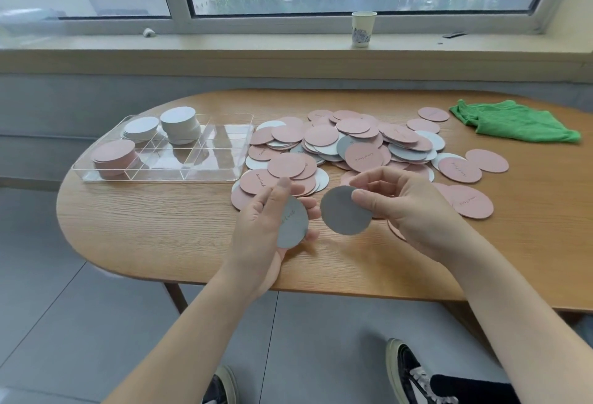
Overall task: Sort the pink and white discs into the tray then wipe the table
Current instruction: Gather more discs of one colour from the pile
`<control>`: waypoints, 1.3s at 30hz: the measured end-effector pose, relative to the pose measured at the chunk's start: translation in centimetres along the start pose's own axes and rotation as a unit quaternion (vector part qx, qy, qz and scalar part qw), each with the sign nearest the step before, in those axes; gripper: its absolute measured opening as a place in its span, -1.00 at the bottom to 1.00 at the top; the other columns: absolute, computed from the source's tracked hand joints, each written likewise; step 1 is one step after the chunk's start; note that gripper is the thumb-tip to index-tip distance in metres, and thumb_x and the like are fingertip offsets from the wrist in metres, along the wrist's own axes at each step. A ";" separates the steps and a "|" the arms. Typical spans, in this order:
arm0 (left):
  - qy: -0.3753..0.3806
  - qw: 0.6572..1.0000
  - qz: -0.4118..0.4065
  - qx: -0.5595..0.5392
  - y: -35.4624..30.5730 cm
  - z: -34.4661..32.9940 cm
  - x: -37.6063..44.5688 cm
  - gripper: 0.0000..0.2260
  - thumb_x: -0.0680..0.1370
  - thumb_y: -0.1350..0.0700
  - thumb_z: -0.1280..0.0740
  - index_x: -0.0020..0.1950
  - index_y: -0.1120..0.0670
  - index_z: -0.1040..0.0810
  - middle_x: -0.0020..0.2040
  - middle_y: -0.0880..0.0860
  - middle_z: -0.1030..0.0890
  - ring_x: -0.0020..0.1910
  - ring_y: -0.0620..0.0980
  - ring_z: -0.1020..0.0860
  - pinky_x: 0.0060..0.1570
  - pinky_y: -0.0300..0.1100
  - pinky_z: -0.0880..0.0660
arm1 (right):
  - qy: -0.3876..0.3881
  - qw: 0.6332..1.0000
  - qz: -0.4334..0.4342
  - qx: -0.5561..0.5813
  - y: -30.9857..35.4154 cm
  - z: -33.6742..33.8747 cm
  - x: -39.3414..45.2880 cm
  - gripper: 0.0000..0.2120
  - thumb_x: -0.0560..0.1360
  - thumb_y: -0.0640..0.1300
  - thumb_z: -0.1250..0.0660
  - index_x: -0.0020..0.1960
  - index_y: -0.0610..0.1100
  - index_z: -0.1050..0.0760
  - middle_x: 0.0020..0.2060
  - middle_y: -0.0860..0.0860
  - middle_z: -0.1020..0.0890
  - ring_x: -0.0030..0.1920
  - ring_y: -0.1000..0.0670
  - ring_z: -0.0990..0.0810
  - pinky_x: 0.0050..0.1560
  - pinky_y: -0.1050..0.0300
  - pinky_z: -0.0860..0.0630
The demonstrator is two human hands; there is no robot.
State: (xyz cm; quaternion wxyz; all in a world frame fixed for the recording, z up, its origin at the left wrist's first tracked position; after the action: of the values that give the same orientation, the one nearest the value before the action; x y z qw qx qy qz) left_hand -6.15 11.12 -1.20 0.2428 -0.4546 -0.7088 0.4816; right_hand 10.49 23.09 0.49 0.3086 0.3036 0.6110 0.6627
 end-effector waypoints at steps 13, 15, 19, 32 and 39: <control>0.041 0.996 -0.061 0.044 -0.1 -0.5 -0.4 -0.66 0.56 -0.22 -0.32 0.00 0.01 -0.73 -0.02 0.11 -0.71 -0.12 0.08 -0.65 -0.22 0.02 -0.60 | 0.057 0.994 0.078 0.050 2.9 -2.6 -1.4 -0.89 0.43 -0.17 -0.48 -0.06 -0.12 -0.64 -0.19 -0.07 -0.62 -0.20 0.04 -0.51 -0.24 0.25 -0.47; 0.069 0.995 -0.060 0.047 0.0 -0.6 -0.5 -0.76 0.53 -0.10 -0.41 0.05 0.03 -0.71 0.02 0.12 -0.70 -0.04 0.07 -0.65 -0.20 -0.03 -0.62 | 0.049 0.996 0.077 0.018 2.2 -3.7 -1.3 -0.90 0.45 -0.24 -0.51 -0.06 -0.17 -0.63 -0.21 -0.07 -0.62 -0.23 0.03 -0.53 -0.20 0.18 -0.51; 0.094 0.993 -0.050 0.052 0.3 -0.3 -0.4 -0.82 0.53 0.15 -0.39 0.10 0.05 -0.70 0.08 0.17 -0.70 0.06 0.06 -0.65 -0.01 -0.09 -0.63 | -0.003 0.993 0.099 -0.061 1.2 -4.8 -1.1 -0.85 0.40 -0.24 -0.58 -0.07 -0.15 -0.66 -0.19 -0.05 -0.69 -0.17 -0.05 -0.64 -0.05 -0.06 -0.60; 0.138 0.990 0.032 0.016 0.3 -0.5 -0.6 -0.74 0.65 0.26 -0.27 0.34 0.19 -0.52 0.20 0.32 -0.64 0.03 0.28 -0.68 -0.22 0.04 -0.66 | -0.141 0.936 0.105 -0.306 1.7 3.5 0.7 -0.86 0.47 -0.12 -0.53 0.00 0.03 -0.65 -0.18 0.21 -0.69 -0.11 0.25 -0.64 -0.03 0.40 -0.51; 0.148 0.988 0.043 0.009 1.0 -1.2 -0.2 -0.75 0.61 0.44 -0.26 0.20 0.20 -0.58 0.19 0.29 -0.67 0.15 0.24 -0.66 -0.09 -0.04 -0.66 | -0.132 0.896 0.014 -0.425 -0.4 8.4 1.7 -0.77 0.40 0.00 -0.57 0.04 0.07 -0.66 -0.15 0.20 -0.60 -0.02 0.07 -0.58 0.00 0.12 -0.48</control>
State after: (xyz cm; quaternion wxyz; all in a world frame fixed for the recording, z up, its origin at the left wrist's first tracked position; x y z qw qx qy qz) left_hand -4.69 11.58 -1.64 0.3285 -0.5485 -0.6403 0.4257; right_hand 16.00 29.71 0.68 0.4767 0.2364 0.2209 0.8174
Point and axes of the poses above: each hand's wrist, its own x-axis towards the middle knuckle, its own z-axis out of the back of the hand, y = z × x, the point moved 5 cm from there along x, towards the middle knuckle
